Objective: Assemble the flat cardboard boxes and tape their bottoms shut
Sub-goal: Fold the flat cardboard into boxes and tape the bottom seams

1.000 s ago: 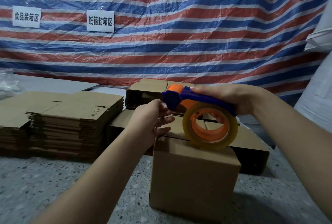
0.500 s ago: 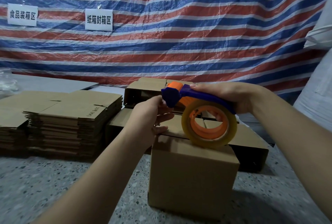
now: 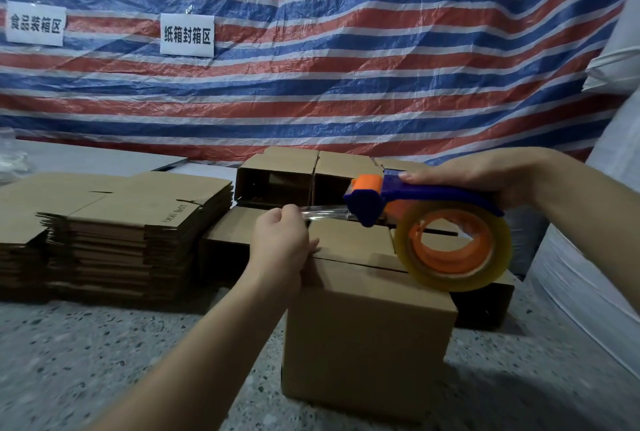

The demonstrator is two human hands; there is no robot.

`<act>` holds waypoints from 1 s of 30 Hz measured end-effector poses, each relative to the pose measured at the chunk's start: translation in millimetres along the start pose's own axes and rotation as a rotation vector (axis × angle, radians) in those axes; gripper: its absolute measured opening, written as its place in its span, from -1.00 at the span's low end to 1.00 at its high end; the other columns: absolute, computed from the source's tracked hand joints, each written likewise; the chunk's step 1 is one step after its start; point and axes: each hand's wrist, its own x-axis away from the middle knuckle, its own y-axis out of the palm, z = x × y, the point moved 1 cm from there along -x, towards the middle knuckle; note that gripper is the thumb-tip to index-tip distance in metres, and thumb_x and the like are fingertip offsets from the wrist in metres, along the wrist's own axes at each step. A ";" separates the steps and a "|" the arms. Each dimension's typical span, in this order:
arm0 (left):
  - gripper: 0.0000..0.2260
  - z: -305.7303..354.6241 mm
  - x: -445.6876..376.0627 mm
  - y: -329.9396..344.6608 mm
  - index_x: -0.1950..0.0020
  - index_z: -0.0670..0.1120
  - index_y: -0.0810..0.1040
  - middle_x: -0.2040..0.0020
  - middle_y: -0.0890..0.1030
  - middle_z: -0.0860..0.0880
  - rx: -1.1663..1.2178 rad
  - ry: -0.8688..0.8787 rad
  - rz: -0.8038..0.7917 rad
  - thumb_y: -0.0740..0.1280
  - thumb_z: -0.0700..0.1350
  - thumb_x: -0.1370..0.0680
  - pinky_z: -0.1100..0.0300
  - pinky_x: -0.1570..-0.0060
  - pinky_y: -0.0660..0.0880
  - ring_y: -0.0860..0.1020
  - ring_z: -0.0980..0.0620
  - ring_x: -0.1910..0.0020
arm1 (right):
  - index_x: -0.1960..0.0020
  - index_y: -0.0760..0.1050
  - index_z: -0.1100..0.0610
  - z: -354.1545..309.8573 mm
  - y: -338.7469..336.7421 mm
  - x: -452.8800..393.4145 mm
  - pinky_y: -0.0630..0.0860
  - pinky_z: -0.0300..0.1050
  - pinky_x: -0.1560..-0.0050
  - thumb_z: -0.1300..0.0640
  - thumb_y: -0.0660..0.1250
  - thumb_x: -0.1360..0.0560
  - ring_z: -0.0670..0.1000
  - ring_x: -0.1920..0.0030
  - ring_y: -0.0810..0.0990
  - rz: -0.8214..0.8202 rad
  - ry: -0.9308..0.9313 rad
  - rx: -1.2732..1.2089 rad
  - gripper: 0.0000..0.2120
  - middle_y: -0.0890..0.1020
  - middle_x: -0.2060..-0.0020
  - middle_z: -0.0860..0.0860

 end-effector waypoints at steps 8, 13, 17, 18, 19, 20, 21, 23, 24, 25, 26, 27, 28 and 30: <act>-0.67 -3.0 -2.6 -29.6 0.31 -0.09 0.43 0.49 0.41 0.02 0.266 -0.017 -0.045 0.27 -0.01 -0.62 0.11 0.36 0.58 0.40 0.12 0.56 | -0.04 0.59 0.11 -27.1 13.6 -13.9 0.54 -0.23 0.44 -0.38 0.39 -0.24 -0.09 0.42 0.66 0.023 0.044 0.193 -0.38 0.73 0.28 0.02; -0.68 -19.4 -7.0 -60.4 0.29 -0.15 0.55 0.40 0.50 -0.03 -0.093 0.160 -0.063 0.35 0.00 -0.59 0.17 0.36 0.43 0.44 0.08 0.43 | -0.05 0.59 0.12 -39.2 19.3 -20.7 0.54 -0.23 0.46 -0.37 0.40 -0.22 -0.07 0.42 0.67 0.015 0.073 0.265 -0.36 0.73 0.28 0.03; -0.72 -27.2 -9.2 -63.3 0.17 -0.22 0.60 0.32 0.58 -0.10 -0.112 0.096 -0.054 0.33 -0.03 -0.60 0.19 0.36 0.49 0.53 0.04 0.37 | -0.11 0.58 0.10 -47.8 22.5 -27.9 0.56 -0.21 0.41 -0.40 0.42 -0.18 -0.05 0.38 0.68 -0.009 0.107 0.355 -0.29 0.74 0.23 0.04; -0.72 -29.6 -10.1 -64.1 0.23 -0.18 0.58 0.39 0.54 -0.06 -0.113 0.078 -0.055 0.33 -0.04 -0.60 0.22 0.43 0.45 0.48 0.07 0.44 | -0.11 0.58 0.10 -49.7 23.3 -29.4 0.56 -0.20 0.41 -0.40 0.42 -0.17 -0.05 0.38 0.68 -0.018 0.111 0.369 -0.28 0.74 0.23 0.04; -0.70 -32.5 -10.9 -64.8 0.29 -0.15 0.55 0.45 0.49 -0.01 -0.113 0.059 -0.061 0.33 -0.04 -0.60 0.23 0.46 0.40 0.42 0.10 0.50 | -0.11 0.58 0.10 -51.5 24.2 -30.5 0.56 -0.20 0.41 -0.40 0.43 -0.16 -0.05 0.38 0.69 -0.023 0.114 0.382 -0.28 0.74 0.24 0.04; -0.68 -35.9 -11.3 -65.5 0.32 -0.12 0.53 0.49 0.46 0.03 -0.113 0.039 -0.066 0.32 -0.05 -0.61 0.22 0.46 0.38 0.37 0.12 0.53 | -0.10 0.58 0.10 -52.9 24.9 -31.5 0.56 -0.20 0.41 -0.39 0.44 -0.14 -0.04 0.37 0.69 -0.024 0.118 0.395 -0.27 0.74 0.25 0.04; -0.67 -39.5 -11.2 -66.8 0.34 -0.11 0.52 0.51 0.45 0.05 -0.116 0.024 -0.072 0.32 -0.05 -0.61 0.21 0.44 0.37 0.35 0.12 0.54 | -0.11 0.58 0.09 -53.8 25.4 -32.5 0.56 -0.19 0.41 -0.39 0.45 -0.12 -0.04 0.37 0.70 -0.025 0.123 0.410 -0.26 0.74 0.24 0.05; -0.67 -46.6 -10.2 -69.4 0.34 -0.10 0.51 0.52 0.44 0.07 -0.117 0.006 -0.091 0.32 -0.03 -0.61 0.20 0.44 0.36 0.34 0.12 0.53 | -0.11 0.58 0.09 -55.2 26.3 -34.3 0.57 -0.18 0.40 -0.40 0.45 -0.10 -0.03 0.35 0.70 -0.025 0.127 0.432 -0.24 0.75 0.22 0.05; -0.67 -50.6 -9.7 -70.3 0.34 -0.10 0.52 0.52 0.43 0.07 -0.121 -0.003 -0.101 0.32 -0.02 -0.61 0.21 0.45 0.35 0.34 0.12 0.52 | -0.10 0.59 0.09 -55.8 26.8 -35.4 0.57 -0.18 0.40 -0.40 0.46 -0.11 -0.03 0.35 0.71 -0.027 0.125 0.437 -0.25 0.75 0.22 0.05; -0.66 -54.4 -9.0 -70.8 0.35 -0.09 0.52 0.52 0.43 0.07 -0.132 -0.011 -0.108 0.32 0.00 -0.60 0.21 0.44 0.34 0.34 0.11 0.50 | -0.09 0.60 0.08 -56.3 27.0 -36.0 0.57 -0.19 0.40 -0.39 0.45 -0.12 -0.03 0.35 0.70 -0.028 0.122 0.439 -0.28 0.75 0.22 0.05; -0.65 -58.0 -8.0 -70.2 0.36 -0.09 0.51 0.50 0.44 0.07 -0.150 -0.021 -0.113 0.32 0.02 -0.60 0.21 0.42 0.35 0.35 0.09 0.48 | -0.09 0.60 0.07 -57.1 27.8 -36.4 0.57 -0.19 0.41 -0.39 0.45 -0.14 -0.03 0.35 0.70 -0.028 0.120 0.441 -0.30 0.75 0.22 0.05; -0.64 -61.6 -7.1 -68.9 0.35 -0.10 0.51 0.47 0.45 0.05 -0.174 -0.032 -0.119 0.32 0.04 -0.60 0.20 0.40 0.35 0.36 0.08 0.45 | -0.09 0.61 0.07 -57.6 28.6 -36.5 0.57 -0.19 0.41 -0.38 0.45 -0.15 -0.04 0.35 0.70 -0.029 0.119 0.443 -0.32 0.75 0.22 0.05; -0.64 -64.9 -6.6 -67.1 0.34 -0.10 0.51 0.44 0.45 0.03 -0.200 -0.044 -0.132 0.32 0.06 -0.59 0.19 0.37 0.35 0.36 0.07 0.43 | -0.09 0.60 0.07 -57.9 29.2 -36.5 0.57 -0.19 0.41 -0.38 0.45 -0.17 -0.04 0.35 0.70 -0.030 0.118 0.445 -0.33 0.75 0.22 0.05; -0.64 -68.2 -5.7 -62.6 0.27 -0.12 0.52 0.37 0.43 -0.03 -0.250 -0.062 -0.171 0.30 0.11 -0.59 0.16 0.35 0.32 0.34 0.05 0.40 | -0.10 0.60 0.07 -57.9 30.0 -37.0 0.57 -0.19 0.42 -0.38 0.45 -0.21 -0.04 0.35 0.71 -0.021 0.120 0.448 -0.35 0.75 0.24 0.05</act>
